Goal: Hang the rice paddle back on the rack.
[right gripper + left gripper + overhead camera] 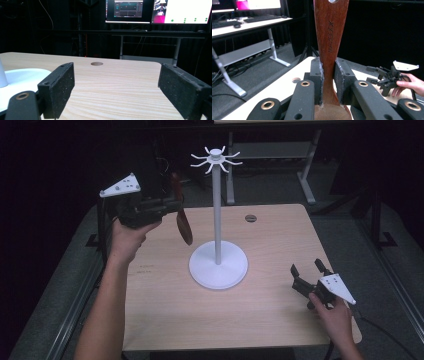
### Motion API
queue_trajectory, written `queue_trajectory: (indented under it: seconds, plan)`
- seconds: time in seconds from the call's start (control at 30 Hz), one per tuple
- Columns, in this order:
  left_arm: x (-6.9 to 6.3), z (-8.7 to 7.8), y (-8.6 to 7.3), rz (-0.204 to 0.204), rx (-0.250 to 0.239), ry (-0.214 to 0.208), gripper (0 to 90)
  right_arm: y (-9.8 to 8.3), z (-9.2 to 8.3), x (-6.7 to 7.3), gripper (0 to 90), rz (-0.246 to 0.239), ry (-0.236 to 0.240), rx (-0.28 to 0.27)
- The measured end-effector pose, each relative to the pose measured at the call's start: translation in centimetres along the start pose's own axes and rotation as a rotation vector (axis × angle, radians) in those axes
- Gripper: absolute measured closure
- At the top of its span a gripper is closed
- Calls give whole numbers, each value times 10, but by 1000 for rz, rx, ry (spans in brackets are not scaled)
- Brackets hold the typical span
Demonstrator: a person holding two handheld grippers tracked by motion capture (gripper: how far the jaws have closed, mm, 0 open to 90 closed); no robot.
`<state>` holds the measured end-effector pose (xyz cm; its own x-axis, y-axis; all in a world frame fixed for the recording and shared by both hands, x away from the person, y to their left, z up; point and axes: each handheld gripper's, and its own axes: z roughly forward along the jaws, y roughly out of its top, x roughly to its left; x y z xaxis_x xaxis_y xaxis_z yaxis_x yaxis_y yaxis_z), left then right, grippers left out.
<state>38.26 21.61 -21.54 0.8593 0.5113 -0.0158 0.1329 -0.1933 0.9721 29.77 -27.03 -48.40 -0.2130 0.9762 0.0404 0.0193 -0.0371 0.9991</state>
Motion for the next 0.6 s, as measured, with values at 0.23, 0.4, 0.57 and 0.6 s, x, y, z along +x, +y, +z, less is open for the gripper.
queue_trajectory:
  seconds: [0.23, 0.4, 0.57, 0.6]
  plan:
    - [-2, 9, 17, 26, 3, -13, 774, 0, 0, 0, 130, 1, 0, 0]
    - [-2, 15, 24, 33, 5, -16, 775, 0, 0, 0, 130, 0, 0, 0]
    - [0, 22, 28, 29, 13, -21, 775, 0, 0, 0, 130, 0, 0, 0]
    - [0, 23, 28, 29, 14, -22, 774, 0, 0, 0, 130, 0, 0, 0]
